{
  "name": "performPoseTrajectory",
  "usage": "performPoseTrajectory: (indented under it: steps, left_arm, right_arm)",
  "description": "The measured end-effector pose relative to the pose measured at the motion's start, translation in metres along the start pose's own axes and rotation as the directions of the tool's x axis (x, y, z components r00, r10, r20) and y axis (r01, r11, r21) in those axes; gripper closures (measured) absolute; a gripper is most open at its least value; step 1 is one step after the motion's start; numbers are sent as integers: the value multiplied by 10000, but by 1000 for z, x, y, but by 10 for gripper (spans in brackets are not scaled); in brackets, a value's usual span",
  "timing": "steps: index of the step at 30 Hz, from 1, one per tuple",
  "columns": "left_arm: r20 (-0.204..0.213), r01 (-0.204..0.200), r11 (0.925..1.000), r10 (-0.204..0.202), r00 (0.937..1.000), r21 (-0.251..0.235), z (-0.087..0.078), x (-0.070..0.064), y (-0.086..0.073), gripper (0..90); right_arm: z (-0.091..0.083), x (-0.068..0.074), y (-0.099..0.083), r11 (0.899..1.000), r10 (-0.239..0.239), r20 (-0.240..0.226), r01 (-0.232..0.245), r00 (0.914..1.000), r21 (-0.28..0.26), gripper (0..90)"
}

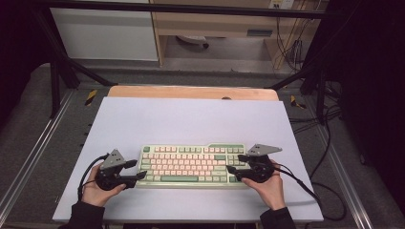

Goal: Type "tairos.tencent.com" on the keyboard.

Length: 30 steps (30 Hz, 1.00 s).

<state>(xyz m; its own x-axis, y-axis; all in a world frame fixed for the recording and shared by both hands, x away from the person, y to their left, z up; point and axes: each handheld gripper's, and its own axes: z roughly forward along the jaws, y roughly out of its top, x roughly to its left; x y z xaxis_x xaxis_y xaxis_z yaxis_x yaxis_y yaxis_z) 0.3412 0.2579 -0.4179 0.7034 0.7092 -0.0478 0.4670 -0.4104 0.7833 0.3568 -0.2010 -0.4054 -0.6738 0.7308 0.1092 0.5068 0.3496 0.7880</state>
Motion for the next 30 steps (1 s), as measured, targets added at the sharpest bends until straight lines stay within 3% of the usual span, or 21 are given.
performPoseTrajectory:
  steps: [7,11,18,30]
  left_arm:
    - [-137,172,9998,-170,9998,105,-2,5,-8,126]
    - [-87,214,9997,-213,9997,133,-4,8,-14,75]
    - [-77,284,9994,-282,9996,185,-5,11,-22,65]
    - [-69,182,9996,-181,9998,192,-6,11,-25,65]
  right_arm:
    - [-14,-19,-20,9984,544,106,-542,9985,-172,130]
    - [-17,-26,-33,9975,704,51,-704,9975,56,72]
    - [-22,-34,-53,9940,1071,-1,-1071,9942,243,5]
    - [-25,-34,-63,9960,837,75,-839,9965,294,4]
